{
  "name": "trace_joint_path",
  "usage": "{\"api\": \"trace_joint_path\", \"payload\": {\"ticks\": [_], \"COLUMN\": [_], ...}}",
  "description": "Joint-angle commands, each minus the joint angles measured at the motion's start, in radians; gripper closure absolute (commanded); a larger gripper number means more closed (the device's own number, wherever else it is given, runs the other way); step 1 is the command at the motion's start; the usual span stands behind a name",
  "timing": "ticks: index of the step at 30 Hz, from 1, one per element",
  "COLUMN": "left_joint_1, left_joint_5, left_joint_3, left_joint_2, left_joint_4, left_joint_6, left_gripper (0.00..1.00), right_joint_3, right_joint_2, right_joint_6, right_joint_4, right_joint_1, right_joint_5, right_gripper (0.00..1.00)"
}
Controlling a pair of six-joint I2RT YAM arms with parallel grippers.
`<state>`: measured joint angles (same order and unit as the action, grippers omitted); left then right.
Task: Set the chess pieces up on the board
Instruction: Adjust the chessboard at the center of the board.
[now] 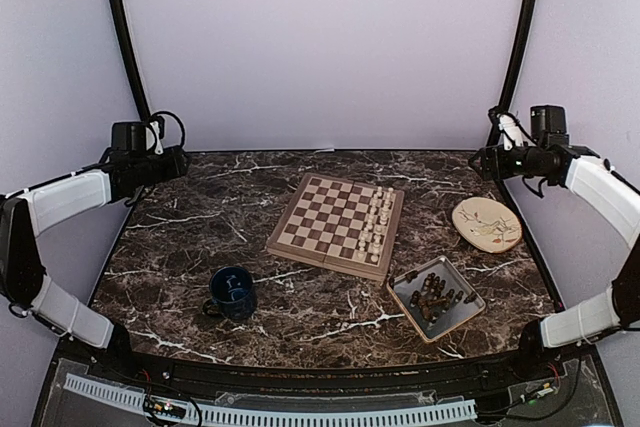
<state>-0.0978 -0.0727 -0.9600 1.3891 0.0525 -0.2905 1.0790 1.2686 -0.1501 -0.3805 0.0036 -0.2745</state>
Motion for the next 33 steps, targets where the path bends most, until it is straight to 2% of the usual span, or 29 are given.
{"api": "trace_joint_path", "payload": {"ticks": [1, 7, 11, 13, 15, 18, 24, 33], "left_joint_1": [-0.048, -0.151, -0.216, -0.242, -0.267, -0.298, -0.335, -0.35], "left_joint_5": [-0.13, -0.178, -0.203, -0.205, -0.214, -0.225, -0.223, -0.227], "left_joint_3": [-0.043, -0.1, -0.159, -0.198, -0.231, -0.274, -0.305, -0.272], "left_joint_2": [0.041, 0.142, 0.227, 0.278, 0.329, 0.405, 0.513, 0.581], "left_joint_4": [-0.015, -0.062, -0.095, -0.122, -0.139, -0.152, -0.158, -0.156], "left_joint_6": [-0.05, -0.07, -0.08, -0.081, -0.083, -0.084, -0.091, -0.072], "left_gripper": [0.54, 0.63, 0.75, 0.86, 0.96, 0.99, 1.0, 1.0], "right_joint_3": [-0.021, 0.031, 0.09, 0.115, 0.134, 0.163, 0.205, 0.243], "right_joint_2": [0.052, 0.231, 0.398, 0.467, 0.526, 0.59, 0.688, 0.765], "right_joint_6": [-0.039, -0.046, -0.016, -0.002, 0.012, 0.024, 0.037, 0.066], "right_joint_4": [-0.015, -0.06, -0.079, -0.082, -0.084, -0.102, -0.143, -0.15], "right_joint_1": [-0.012, 0.048, 0.092, 0.119, 0.147, 0.186, 0.21, 0.229], "right_joint_5": [-0.129, -0.162, -0.171, -0.172, -0.174, -0.172, -0.191, -0.228], "right_gripper": [0.25, 0.58, 0.75, 0.8, 0.83, 0.85, 0.9, 0.91]}}
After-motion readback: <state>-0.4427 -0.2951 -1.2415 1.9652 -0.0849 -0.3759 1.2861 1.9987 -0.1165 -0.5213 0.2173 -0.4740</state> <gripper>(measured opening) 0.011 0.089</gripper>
